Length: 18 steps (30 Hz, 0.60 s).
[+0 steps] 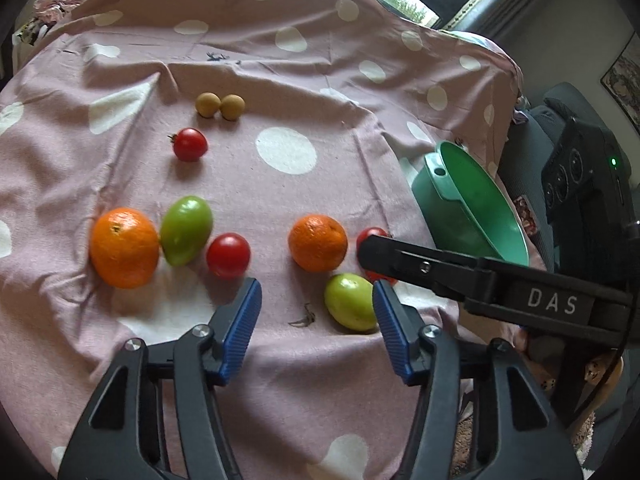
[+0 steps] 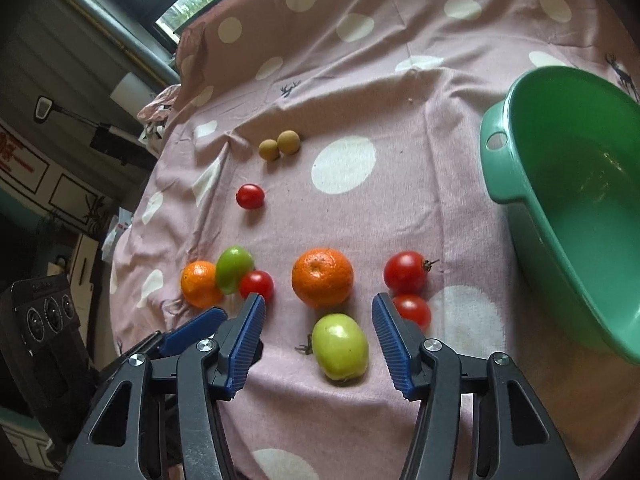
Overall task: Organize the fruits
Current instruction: 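Grasp the green apple with the right gripper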
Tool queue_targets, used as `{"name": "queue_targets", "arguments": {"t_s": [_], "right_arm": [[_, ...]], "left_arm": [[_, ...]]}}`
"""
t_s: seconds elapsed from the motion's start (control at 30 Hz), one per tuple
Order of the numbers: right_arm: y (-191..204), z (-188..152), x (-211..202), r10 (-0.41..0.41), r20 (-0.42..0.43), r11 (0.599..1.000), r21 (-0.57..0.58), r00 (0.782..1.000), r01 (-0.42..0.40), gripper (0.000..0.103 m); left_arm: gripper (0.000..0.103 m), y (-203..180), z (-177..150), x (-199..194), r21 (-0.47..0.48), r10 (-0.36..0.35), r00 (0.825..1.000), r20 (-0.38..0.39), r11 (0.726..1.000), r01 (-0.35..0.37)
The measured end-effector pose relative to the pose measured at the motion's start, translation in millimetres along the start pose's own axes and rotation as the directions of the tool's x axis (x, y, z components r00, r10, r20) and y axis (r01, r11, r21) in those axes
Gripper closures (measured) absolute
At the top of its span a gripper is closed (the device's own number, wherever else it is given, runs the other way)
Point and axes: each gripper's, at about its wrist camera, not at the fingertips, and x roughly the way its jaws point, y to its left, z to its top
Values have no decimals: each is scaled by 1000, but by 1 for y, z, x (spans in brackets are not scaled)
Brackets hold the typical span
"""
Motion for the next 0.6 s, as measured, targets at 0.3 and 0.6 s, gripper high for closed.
{"name": "queue_targets", "arguments": {"t_s": [0.3, 0.6], "right_arm": [[-14, -3, 10, 40, -65, 997, 69, 997, -35, 52], [-19, -4, 22, 44, -117, 995, 92, 992, -34, 52]], "left_arm": [[55, -12, -6, 23, 12, -57, 996, -73, 998, 58], [56, -18, 1, 33, 28, -35, 993, -112, 999, 38]]}}
